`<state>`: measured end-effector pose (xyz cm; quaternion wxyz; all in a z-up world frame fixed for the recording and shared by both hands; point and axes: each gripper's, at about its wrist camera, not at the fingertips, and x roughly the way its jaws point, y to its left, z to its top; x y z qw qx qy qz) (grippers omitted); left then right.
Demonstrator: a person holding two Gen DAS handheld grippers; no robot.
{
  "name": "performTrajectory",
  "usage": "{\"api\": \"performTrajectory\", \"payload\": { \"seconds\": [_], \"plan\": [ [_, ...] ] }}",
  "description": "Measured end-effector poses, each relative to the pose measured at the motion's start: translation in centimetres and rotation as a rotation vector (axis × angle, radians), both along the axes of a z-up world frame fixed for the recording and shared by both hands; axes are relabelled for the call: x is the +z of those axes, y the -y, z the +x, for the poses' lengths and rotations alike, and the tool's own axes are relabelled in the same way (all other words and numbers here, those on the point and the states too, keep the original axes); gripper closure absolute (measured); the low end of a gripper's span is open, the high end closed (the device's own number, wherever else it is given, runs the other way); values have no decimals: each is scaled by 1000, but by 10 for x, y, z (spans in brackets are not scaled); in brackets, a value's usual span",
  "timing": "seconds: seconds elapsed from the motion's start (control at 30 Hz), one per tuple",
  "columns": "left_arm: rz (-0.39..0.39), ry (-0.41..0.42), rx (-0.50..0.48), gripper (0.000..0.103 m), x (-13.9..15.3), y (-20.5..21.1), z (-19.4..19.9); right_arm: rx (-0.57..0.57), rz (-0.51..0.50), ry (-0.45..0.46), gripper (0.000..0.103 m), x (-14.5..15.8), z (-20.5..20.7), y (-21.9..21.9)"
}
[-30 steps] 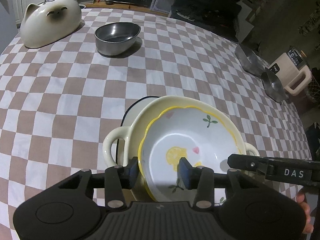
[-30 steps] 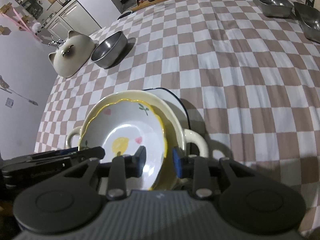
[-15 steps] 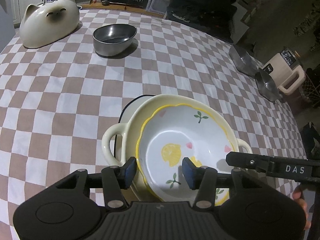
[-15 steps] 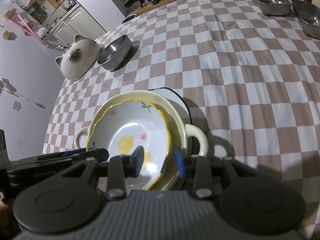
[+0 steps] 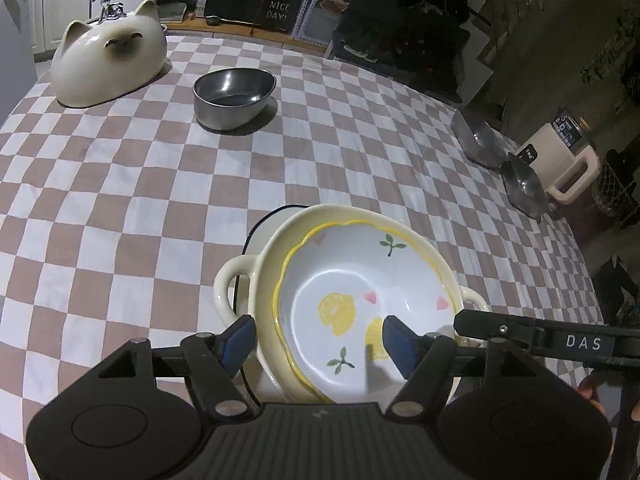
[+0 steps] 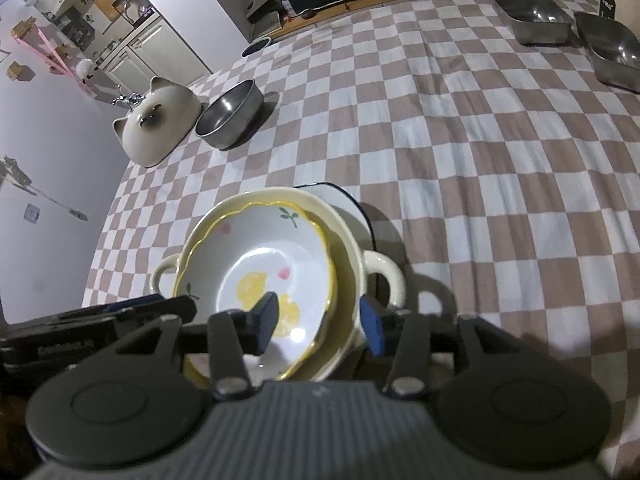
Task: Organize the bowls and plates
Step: 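Move both grippers toward the stainless steel trays beside the cream kettle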
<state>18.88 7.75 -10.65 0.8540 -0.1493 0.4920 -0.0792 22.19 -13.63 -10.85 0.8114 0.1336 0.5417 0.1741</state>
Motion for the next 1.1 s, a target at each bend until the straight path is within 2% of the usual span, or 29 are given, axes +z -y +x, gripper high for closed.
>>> {"api": "performTrajectory", "payload": {
  "seconds": [0.13,0.17,0.2,0.23,0.27,0.3,0.4,0.5,0.63,0.8,0.97,1.1],
  "plan": [
    [5,20,10,21,6,-2,-1,10,7,36,42,8,-1,0],
    [4,29,15,14,8,-3,-1,16,12,51,39,11,-2,0],
    [2,40,23,6,10,-4,-1,25,20,73,34,16,-3,1],
    [0,53,34,3,12,-5,-1,32,27,92,30,21,-3,1],
    [0,66,43,0,14,-5,-1,39,32,113,21,26,-3,2],
    [5,80,48,0,17,-4,0,43,38,135,11,31,-3,3],
    [15,132,53,0,26,4,5,28,50,220,1,45,-2,12],
    [1,169,15,0,34,21,16,-31,37,273,1,55,5,29],
    [-2,221,-44,0,43,55,36,-160,36,300,0,65,20,61],
    [-26,257,-115,0,48,100,72,-401,51,318,0,71,40,123],
    [-102,250,-176,0,43,146,119,-649,58,269,0,57,59,175],
    [-167,252,-222,0,37,183,151,-799,53,203,1,42,79,212]
  ]
}}
